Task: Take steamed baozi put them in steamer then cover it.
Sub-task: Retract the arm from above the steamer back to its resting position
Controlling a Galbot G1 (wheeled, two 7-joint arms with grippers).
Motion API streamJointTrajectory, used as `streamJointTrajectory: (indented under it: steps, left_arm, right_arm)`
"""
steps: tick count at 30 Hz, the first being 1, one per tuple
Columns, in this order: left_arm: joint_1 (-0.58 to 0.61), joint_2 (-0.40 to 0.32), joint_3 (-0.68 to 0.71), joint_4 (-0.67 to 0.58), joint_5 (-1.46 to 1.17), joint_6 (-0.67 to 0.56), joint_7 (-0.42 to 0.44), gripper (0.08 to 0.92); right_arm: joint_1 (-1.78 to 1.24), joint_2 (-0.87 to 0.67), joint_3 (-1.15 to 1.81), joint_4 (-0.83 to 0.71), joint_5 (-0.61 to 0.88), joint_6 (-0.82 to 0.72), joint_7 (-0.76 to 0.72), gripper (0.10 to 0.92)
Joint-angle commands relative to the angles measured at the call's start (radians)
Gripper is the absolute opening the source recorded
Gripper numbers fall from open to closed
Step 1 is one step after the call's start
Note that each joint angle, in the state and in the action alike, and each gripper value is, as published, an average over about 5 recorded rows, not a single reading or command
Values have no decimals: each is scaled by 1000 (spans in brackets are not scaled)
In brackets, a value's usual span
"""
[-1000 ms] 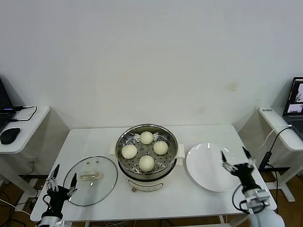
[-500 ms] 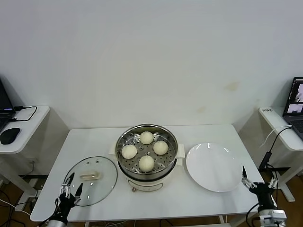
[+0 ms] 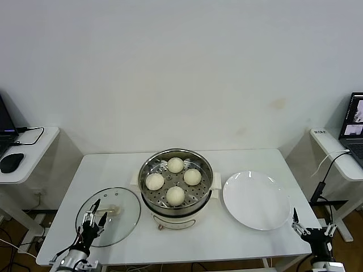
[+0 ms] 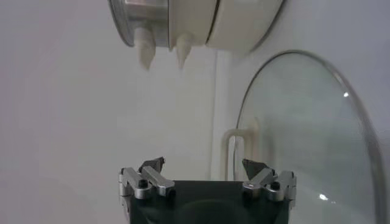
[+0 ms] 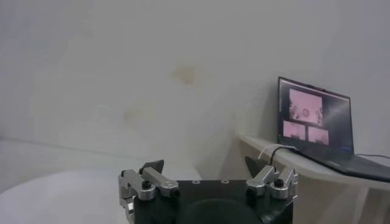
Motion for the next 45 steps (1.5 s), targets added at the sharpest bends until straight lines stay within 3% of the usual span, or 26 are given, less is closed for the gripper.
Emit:
streamJointTrajectory:
  steps: [1,19,36,42,45]
  left_arm:
    - [-139,12,40,71,5,10,16,823]
    - [-179,3,61,168,-25,11,28,802]
    - [-169,-9,57,165,-37,-9,-5,325]
    - [-130,0,33,79,-35,-3,-15,164]
    - [-90,11,1,1,-30,21,-6,136]
  right_arm:
    - [-14,12,11,-4,-3,9,-2,823]
    - [-12,16,1,-13,-17,13,-14,823]
    - [-19,16,-2,-8,-26,22,-14,823]
    - [-24,14,-3,0,-30,25,-16,823]
    - [-28,13,-9,7,-34,27,-17,823]
